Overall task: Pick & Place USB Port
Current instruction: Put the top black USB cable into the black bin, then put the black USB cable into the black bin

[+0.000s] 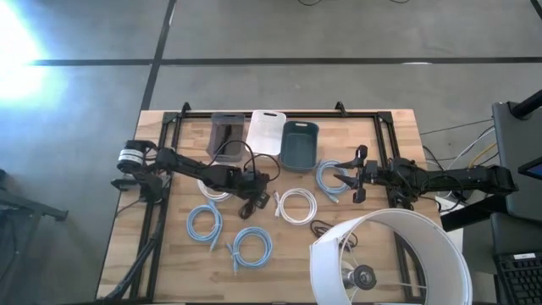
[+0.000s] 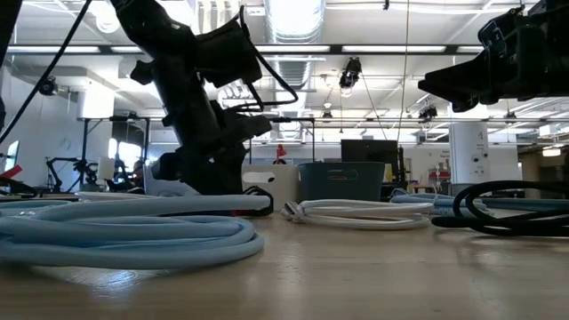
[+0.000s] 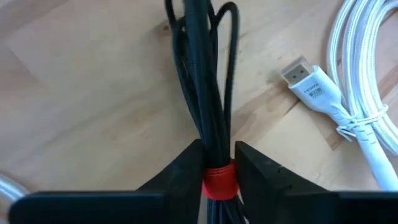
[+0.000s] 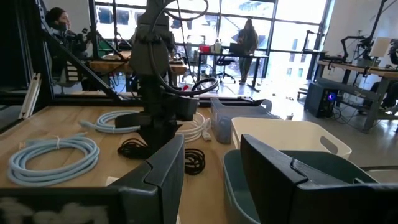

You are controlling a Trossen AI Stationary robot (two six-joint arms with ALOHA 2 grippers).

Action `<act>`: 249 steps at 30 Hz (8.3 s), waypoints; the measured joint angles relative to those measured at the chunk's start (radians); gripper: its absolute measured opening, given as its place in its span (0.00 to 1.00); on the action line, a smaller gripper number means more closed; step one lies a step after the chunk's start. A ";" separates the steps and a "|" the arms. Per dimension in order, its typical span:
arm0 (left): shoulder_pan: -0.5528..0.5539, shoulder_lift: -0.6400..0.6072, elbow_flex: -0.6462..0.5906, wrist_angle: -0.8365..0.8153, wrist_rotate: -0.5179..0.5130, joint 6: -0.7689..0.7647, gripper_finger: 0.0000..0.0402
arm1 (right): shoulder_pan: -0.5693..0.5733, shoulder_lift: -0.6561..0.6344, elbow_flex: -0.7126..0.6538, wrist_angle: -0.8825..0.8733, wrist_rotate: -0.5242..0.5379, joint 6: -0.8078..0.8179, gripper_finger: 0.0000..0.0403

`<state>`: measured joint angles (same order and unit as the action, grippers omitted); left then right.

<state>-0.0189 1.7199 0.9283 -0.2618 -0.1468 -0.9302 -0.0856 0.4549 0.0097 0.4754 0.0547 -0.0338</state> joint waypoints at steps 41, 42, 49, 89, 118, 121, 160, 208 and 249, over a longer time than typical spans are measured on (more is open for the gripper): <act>0.448 -0.454 0.066 -0.305 -0.343 0.271 0.15 | 0.000 0.000 0.000 -0.002 0.000 -0.004 0.37; 0.476 -0.443 0.066 -0.304 -0.343 0.281 0.15 | 0.000 0.000 0.000 -0.002 0.000 -0.004 0.37; 0.605 -0.349 0.066 -0.220 -0.308 0.354 0.15 | 0.000 0.000 0.000 -0.002 0.000 -0.004 0.37; 0.634 -0.183 0.068 -0.151 -0.085 0.460 0.30 | 0.000 0.000 0.000 -0.005 0.000 -0.004 0.37; 0.051 -0.440 0.066 -0.150 -0.319 0.432 0.30 | 0.074 0.000 0.000 0.022 -0.108 0.168 0.35; 0.042 -0.440 0.066 -0.150 -0.336 0.431 0.30 | 0.106 0.001 0.000 0.062 -0.107 0.172 0.33; 0.043 -0.440 0.065 -0.149 -0.368 0.439 0.30 | 0.322 0.910 0.780 -0.971 -0.170 0.534 0.36; 0.043 -0.439 0.064 -0.150 -0.372 0.440 0.30 | 0.391 1.142 0.838 -1.034 -0.439 0.663 0.29; 0.043 -0.439 0.064 -0.150 -0.379 0.440 0.30 | 0.432 1.183 0.851 -0.957 -0.528 0.528 0.19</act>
<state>0.0242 1.2808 0.9924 -0.4114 -0.5258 -0.4904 0.3461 1.6379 0.8603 -0.4813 -0.4734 0.4939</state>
